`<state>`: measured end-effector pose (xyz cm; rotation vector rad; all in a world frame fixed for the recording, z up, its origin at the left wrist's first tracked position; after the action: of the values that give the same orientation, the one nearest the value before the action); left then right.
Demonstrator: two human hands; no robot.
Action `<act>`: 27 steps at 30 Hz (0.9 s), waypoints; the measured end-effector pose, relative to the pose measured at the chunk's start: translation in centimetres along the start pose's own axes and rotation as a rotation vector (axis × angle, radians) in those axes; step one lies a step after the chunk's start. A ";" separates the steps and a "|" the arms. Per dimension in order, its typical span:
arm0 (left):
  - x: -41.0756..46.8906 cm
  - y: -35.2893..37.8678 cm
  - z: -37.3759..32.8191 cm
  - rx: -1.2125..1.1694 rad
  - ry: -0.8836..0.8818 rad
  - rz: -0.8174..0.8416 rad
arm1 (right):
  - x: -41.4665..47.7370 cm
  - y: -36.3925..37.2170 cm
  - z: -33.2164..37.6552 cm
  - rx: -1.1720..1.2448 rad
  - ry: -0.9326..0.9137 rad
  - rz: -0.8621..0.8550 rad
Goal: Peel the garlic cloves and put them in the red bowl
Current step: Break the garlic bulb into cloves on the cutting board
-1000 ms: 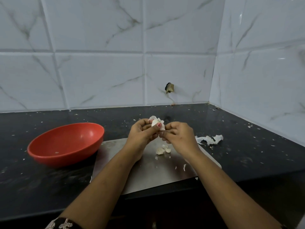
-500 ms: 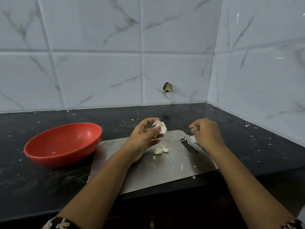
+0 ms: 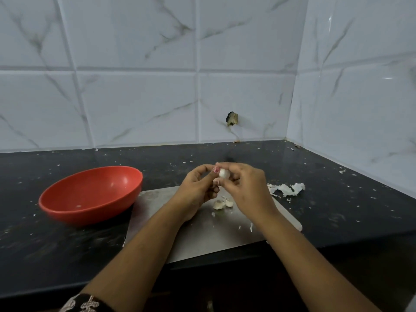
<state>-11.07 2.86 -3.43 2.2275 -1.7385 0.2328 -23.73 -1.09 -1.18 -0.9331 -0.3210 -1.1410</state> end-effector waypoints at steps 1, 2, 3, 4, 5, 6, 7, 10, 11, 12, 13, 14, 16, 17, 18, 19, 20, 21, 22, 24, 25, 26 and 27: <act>0.0 0.0 0.0 0.001 -0.003 0.004 | 0.1 0.0 -0.3 -0.005 -0.004 -0.032; 0.0 0.1 0.0 -0.003 -0.004 0.009 | 0.2 0.0 -0.5 -0.002 -0.009 -0.051; 0.1 0.2 -0.1 -0.007 -0.003 0.018 | 0.3 0.0 -0.6 0.018 -0.012 -0.061; 0.1 0.2 -0.2 -0.012 0.001 0.030 | 0.4 -0.1 -0.8 0.061 -0.007 -0.066; 0.1 0.3 -0.2 -0.012 0.008 0.042 | 0.5 -0.2 -0.9 0.109 0.004 -0.071; 0.0 0.3 -0.3 -0.003 0.017 0.051 | 0.5 -0.3 -0.9 0.150 0.016 -0.077; 0.0 0.3 -0.4 0.016 0.026 0.052 | 0.6 -0.4 -0.8 0.182 0.026 -0.082; -0.2 0.2 -0.5 0.053 0.030 0.041 | 0.8 -0.5 -0.9 0.248 0.052 -0.077; -0.2 0.2 -0.5 0.052 0.027 0.041 | 1.0 -0.5 -1.0 0.260 0.064 -0.076; -0.2 0.3 -0.5 0.054 0.022 0.045 | 1.2 -0.6 -1.1 0.265 0.079 -0.077; -0.3 0.4 -0.4 0.059 0.016 0.049 | 1.3 -0.6 -1.3 0.266 0.094 -0.080; -0.3 0.4 -0.4 0.063 0.008 0.052 | 1.4 -0.7 -1.4 0.270 0.110 -0.080; -0.2 0.5 -0.1 0.060 -0.008 0.055 | 1.5 -0.6 -1.7 0.287 0.140 -0.075; -0.2 0.5 -0.1 0.060 -0.014 0.059 | 1.5 -0.5 -1.8 0.288 0.150 -0.074; -0.2 0.6 0.0 0.059 -0.020 0.068 | 1.5 -0.4 -1.9 0.285 0.160 -0.077; -0.2 0.7 0.0 0.054 -0.025 0.078 | 1.4 -0.2 -2.0 0.281 0.171 -0.081; -0.2 0.7 -0.1 0.042 -0.028 0.086 | 1.4 -0.1 -2.1 0.280 0.188 -0.082; -0.2 0.8 -0.1 0.027 -0.032 0.092 | 1.4 0.0 -2.2 0.282 0.205 -0.080; -0.2 0.8 -0.1 0.010 -0.036 0.097 | 1.4 0.0 -2.2 0.287 0.222 -0.079; -0.2 0.9 -0.2 -0.028 -0.044 0.120 | 1.4 0.0 -2.3 0.339 0.267 -0.091; -0.2 0.9 -0.2 -0.050 -0.047 0.134 | 1.4 -0.1 -2.3 0.396 0.297 -0.103; -0.2 1.0 -0.3 -0.072 -0.053 0.144 | 1.4 -0.2 -2.3 0.449 0.327 -0.113; -0.2 1.0 -0.3 -0.093 -0.058 0.148 | 1.4 -0.3 -2.3 0.490 0.354 -0.119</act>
<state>-12.05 2.97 -3.06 2.0619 -1.9066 0.1182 -23.97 -3.75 -1.50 -0.2777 -0.3475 -1.2372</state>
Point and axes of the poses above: each hand's wrist, its own x-axis towards the middle knuckle, its own y-axis out of the palm, z = x × y, the point moved 3 cm from there along x, towards the middle knuckle, and after that the axes turned 4 degrees about y, right-handed, at the moved point
